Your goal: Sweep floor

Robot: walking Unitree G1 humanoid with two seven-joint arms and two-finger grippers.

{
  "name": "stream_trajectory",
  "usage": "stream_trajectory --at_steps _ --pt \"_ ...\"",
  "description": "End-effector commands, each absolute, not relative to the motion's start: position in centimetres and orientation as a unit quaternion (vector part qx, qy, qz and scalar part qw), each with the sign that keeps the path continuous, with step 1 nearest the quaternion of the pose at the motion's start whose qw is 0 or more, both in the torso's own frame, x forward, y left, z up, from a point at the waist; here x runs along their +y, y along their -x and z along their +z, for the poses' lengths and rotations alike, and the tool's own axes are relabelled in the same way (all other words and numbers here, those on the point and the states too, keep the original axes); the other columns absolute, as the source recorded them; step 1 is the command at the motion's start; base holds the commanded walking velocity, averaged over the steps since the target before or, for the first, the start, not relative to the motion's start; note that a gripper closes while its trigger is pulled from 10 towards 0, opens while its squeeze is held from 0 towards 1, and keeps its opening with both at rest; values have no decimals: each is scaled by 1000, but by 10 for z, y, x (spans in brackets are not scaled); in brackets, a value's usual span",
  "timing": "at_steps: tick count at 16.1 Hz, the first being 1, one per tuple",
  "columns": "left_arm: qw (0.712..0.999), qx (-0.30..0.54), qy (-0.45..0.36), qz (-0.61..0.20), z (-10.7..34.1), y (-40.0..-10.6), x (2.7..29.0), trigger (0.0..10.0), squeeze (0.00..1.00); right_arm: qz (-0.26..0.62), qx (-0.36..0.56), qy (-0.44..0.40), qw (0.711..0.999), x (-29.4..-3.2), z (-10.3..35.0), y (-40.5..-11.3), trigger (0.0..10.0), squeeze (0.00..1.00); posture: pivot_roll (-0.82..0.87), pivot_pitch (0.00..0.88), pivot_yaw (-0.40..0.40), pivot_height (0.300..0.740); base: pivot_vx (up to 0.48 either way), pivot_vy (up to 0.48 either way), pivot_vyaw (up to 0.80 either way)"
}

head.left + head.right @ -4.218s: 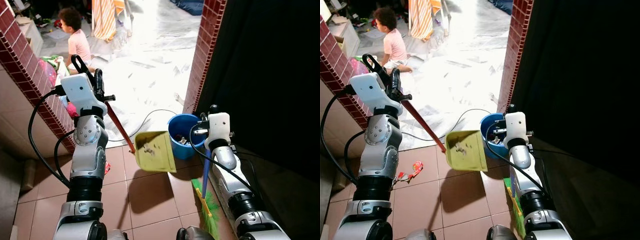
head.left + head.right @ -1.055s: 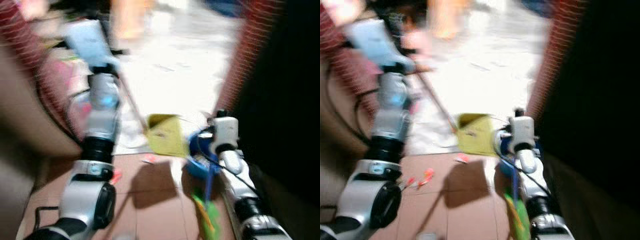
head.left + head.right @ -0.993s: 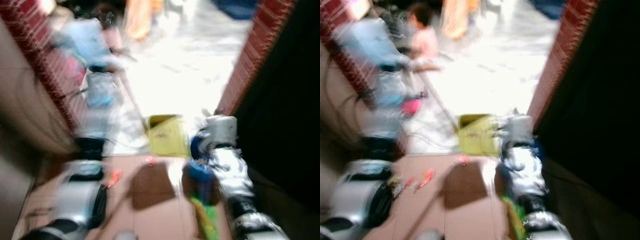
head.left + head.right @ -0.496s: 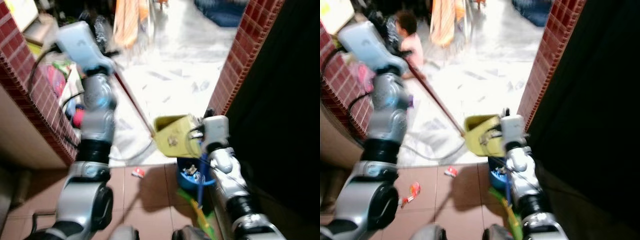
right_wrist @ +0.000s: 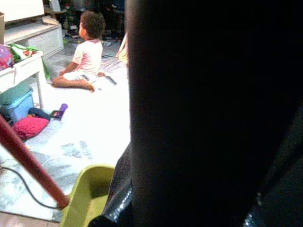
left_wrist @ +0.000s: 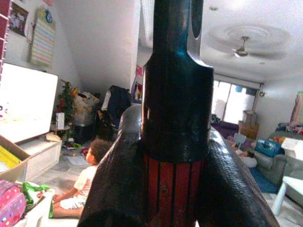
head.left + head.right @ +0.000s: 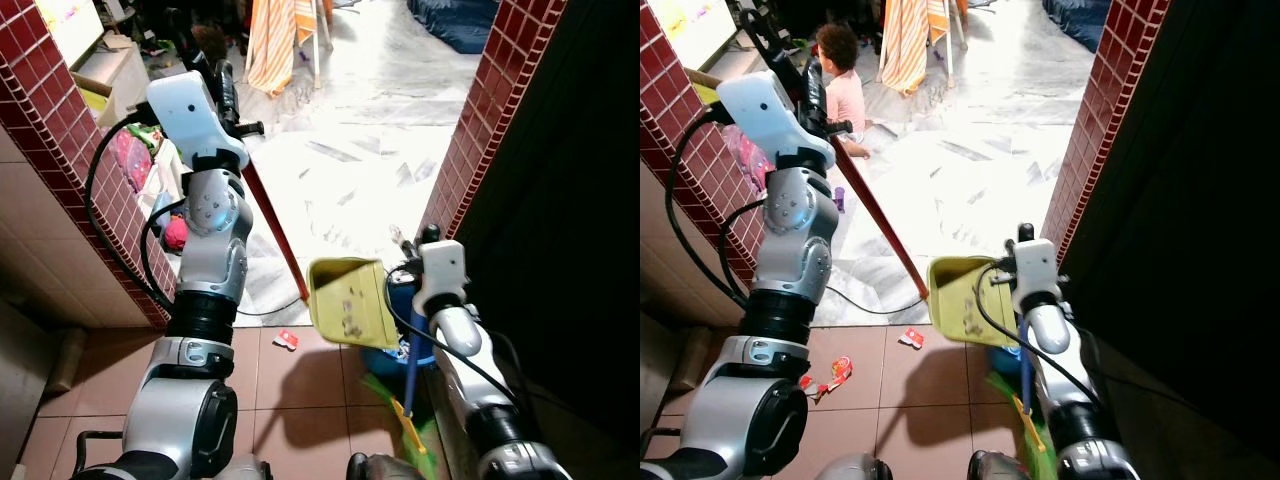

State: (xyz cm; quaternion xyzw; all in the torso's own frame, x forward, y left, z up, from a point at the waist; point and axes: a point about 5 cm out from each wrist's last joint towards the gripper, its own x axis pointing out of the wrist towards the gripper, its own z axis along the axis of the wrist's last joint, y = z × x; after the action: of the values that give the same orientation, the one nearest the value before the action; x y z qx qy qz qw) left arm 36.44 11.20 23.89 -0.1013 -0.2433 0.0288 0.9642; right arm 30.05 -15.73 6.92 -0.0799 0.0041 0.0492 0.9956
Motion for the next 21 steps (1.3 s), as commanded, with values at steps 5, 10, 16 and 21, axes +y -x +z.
stream_trajectory --at_steps 5,10,16,21 --pt "948 -306 83 -16 271 -370 88 10000 0 -26 7 114 993 -207 71 -256 10000 0 -249 18 115 740 0 0 0" --pt "944 -312 88 -59 279 -372 64 10000 0 -51 36 116 991 -218 60 -219 10000 0 -277 42 139 740 0 0 -551" --pt "936 -342 30 -80 259 -358 39 10000 0 -22 33 117 992 -207 73 -226 10000 0 -267 56 95 740 0 0 -86" --pt "925 -348 -10 -153 234 -338 -1 10000 0 -12 28 124 992 -203 79 -227 10000 0 -290 58 85 740 0 0 0"
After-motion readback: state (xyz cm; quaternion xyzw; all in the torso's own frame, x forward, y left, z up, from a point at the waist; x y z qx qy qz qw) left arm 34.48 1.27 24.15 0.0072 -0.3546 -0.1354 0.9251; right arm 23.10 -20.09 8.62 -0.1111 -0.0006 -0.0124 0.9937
